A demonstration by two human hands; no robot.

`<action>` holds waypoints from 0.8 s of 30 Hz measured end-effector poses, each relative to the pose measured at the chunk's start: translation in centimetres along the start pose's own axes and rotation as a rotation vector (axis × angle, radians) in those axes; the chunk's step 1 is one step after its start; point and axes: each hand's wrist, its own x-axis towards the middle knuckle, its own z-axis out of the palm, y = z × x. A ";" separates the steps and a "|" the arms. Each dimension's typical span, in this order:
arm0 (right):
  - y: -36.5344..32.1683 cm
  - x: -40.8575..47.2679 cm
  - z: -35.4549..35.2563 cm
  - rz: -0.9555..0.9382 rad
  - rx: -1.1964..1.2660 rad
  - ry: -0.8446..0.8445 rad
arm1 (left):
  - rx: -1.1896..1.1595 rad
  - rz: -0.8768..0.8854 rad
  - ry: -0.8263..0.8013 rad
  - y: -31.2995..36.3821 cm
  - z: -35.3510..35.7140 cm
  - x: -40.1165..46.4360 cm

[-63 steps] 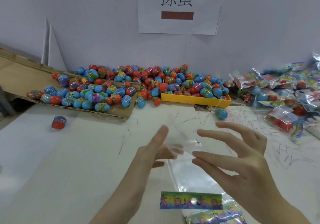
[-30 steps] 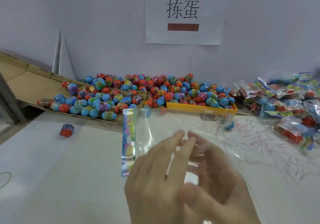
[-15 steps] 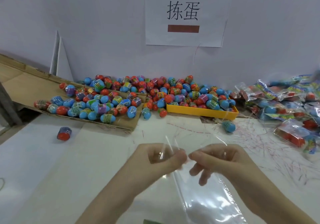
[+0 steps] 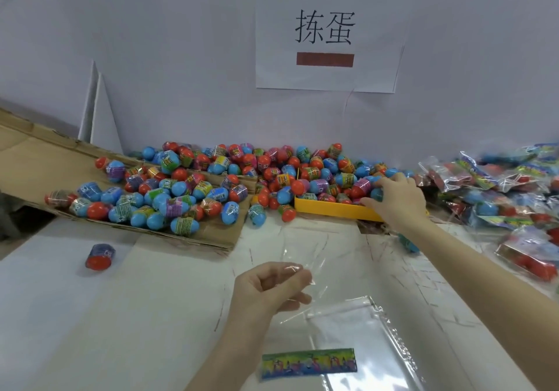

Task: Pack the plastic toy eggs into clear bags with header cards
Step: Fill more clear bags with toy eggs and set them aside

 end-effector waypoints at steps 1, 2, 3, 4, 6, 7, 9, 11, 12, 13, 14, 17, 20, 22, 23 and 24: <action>0.0 0.3 0.1 0.019 0.048 0.001 | 0.002 0.012 -0.004 0.0 0.0 0.1; 0.1 0.5 0.1 0.030 0.110 0.002 | 0.002 0.023 -0.004 -0.1 -0.1 0.1; 0.1 0.6 -0.1 0.027 0.143 -0.002 | -0.003 0.030 -0.002 -0.1 -0.1 0.1; 0.1 0.6 -0.2 0.016 0.127 0.001 | -0.010 0.037 0.001 -0.1 -0.1 0.1; -0.2 0.2 -1.2 -0.028 0.013 0.071 | -0.022 0.048 0.010 0.0 0.0 0.1; -0.4 -0.2 -1.7 -0.062 -0.009 0.137 | -0.018 0.054 0.013 0.0 0.0 0.1; -1.4 -1.3 -3.2 -0.130 0.164 0.249 | -0.009 0.066 0.021 0.0 0.1 0.1; -2.9 -3.1 -5.3 -0.119 0.606 0.199 | 0.012 0.078 0.029 0.0 0.2 0.1; -3.6 -4.3 -6.4 -0.140 0.830 0.111 | 0.017 0.081 0.032 -0.1 0.2 0.0; -4.4 -5.7 -7.4 -0.189 1.027 0.014 | 0.025 0.088 0.033 -0.1 0.3 0.0; -5.1 -7.2 -8.3 -0.262 1.149 -0.070 | 0.024 0.091 0.035 0.0 0.3 -0.1; -6.4 -10.5 -9.8 -0.459 1.143 -0.219 | 0.015 0.116 0.035 0.0 0.5 -0.2; -6.6 -11.1 -9.6 -0.505 0.971 -0.296 | 0.001 0.132 0.026 0.1 0.5 -0.4; -6.4 -11.1 -9.6 -0.559 0.838 -0.273 | -0.005 0.141 0.007 0.1 0.5 -0.4; -6.4 -11.1 -9.6 -0.593 0.778 -0.243 | -0.010 0.146 0.002 0.1 0.5 -0.4; -6.4 -11.1 -9.6 -0.617 0.732 -0.219 | -0.015 0.149 0.000 0.2 0.5 -0.4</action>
